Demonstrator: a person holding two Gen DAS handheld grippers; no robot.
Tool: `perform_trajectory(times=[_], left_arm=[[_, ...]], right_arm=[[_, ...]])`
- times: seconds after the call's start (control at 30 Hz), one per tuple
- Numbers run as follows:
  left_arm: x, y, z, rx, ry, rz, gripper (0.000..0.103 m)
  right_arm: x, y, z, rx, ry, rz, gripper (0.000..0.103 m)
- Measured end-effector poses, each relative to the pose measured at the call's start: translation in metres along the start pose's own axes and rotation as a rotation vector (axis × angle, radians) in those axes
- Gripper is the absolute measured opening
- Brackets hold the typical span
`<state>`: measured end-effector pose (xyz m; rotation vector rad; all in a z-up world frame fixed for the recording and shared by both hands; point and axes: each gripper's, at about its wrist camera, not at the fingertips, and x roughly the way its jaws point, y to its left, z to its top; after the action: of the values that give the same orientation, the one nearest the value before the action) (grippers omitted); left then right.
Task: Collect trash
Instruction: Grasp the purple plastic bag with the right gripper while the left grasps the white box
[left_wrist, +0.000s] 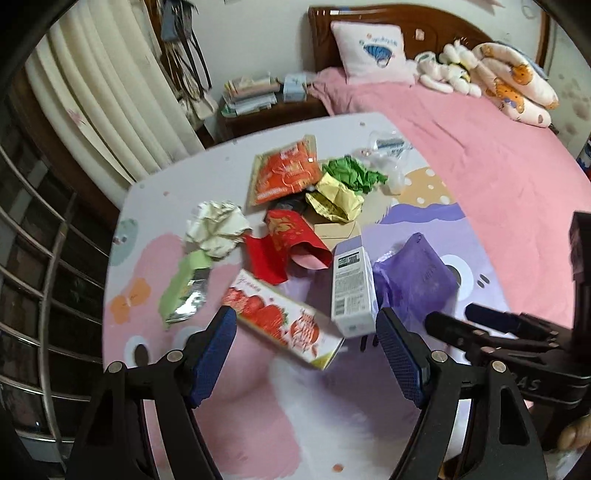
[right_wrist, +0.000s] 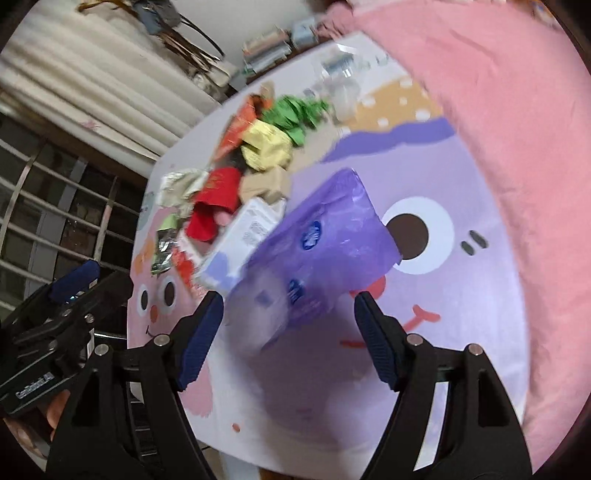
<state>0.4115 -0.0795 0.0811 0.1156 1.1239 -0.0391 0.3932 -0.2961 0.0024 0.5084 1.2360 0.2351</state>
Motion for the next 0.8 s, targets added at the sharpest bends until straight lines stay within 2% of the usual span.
perform_trajectory(times=[0.17, 0.3, 0.37, 0.5, 0.63, 0.8], left_arm=[[0.049, -0.007, 0.021, -0.019, 0.072, -0.032, 0.080], [0.070, -0.009, 0.027, -0.018, 0.114, -0.047, 0.080], [0.083, -0.010, 0.031, -0.024, 0.137, -0.063, 0.080], [0.098, -0.010, 0.035, -0.034, 0.175, -0.082, 0.080], [0.113, -0.015, 0.038, -0.025, 0.208, -0.099, 0.080], [0.125, -0.023, 0.041, -0.019, 0.249, -0.127, 0.080]], right_arm=[[0.037, -0.019, 0.019, 0.042, 0.075, 0.019, 0.072], [0.057, -0.021, 0.028, 0.017, 0.120, 0.017, 0.072], [0.062, -0.020, 0.032, -0.016, 0.121, 0.024, 0.066], [0.070, -0.024, 0.035, -0.030, 0.147, 0.029, 0.032], [0.068, -0.033, 0.036, -0.018, 0.152, 0.062, 0.021], [0.056, -0.035, 0.032, -0.058, 0.127, 0.059, 0.015]])
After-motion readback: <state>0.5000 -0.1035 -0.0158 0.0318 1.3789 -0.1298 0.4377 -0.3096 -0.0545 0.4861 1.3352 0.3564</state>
